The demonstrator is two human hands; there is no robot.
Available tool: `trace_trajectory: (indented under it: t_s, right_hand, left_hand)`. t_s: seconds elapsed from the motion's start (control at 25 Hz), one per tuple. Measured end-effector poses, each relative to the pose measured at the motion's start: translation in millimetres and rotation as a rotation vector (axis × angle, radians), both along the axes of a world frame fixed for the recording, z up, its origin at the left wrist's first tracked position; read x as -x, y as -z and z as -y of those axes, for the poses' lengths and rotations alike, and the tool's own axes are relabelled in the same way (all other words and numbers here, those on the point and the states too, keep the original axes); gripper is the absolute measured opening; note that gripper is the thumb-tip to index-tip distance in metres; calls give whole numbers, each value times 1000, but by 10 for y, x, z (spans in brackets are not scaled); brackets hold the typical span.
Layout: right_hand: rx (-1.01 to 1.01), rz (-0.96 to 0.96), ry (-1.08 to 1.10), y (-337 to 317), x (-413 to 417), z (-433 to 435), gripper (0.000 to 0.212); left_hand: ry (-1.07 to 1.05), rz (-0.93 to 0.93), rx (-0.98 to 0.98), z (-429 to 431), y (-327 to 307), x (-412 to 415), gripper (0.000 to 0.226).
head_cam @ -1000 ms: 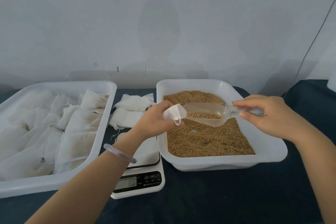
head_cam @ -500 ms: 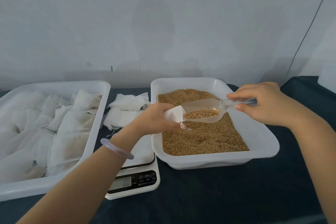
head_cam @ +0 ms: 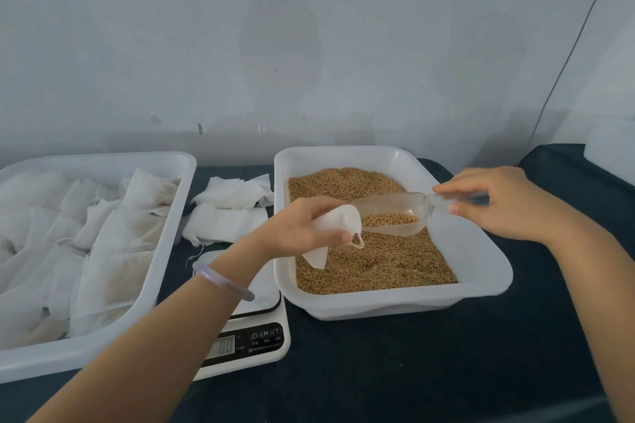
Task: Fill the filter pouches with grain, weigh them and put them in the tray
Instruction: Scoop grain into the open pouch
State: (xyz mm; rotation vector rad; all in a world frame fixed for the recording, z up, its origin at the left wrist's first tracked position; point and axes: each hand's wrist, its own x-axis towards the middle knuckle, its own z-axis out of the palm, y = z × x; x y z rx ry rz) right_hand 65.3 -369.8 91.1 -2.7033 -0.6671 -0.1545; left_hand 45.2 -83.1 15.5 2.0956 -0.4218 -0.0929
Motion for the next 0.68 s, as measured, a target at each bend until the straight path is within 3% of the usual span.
trace_trajectory:
  t_s: [0.12, 0.28, 0.68]
  right_hand:
    - [-4, -17, -21, 3, -20, -7, 30]
    - [66, 62, -45, -4, -54, -29, 28]
    - [443, 240, -72, -249, -93, -442, 33]
  left_hand:
    - [-14, 23, 10, 32, 48, -9, 21]
    - [-37, 40, 44, 55, 109, -27, 30]
    - [-239, 164, -319, 220, 208, 4, 52]
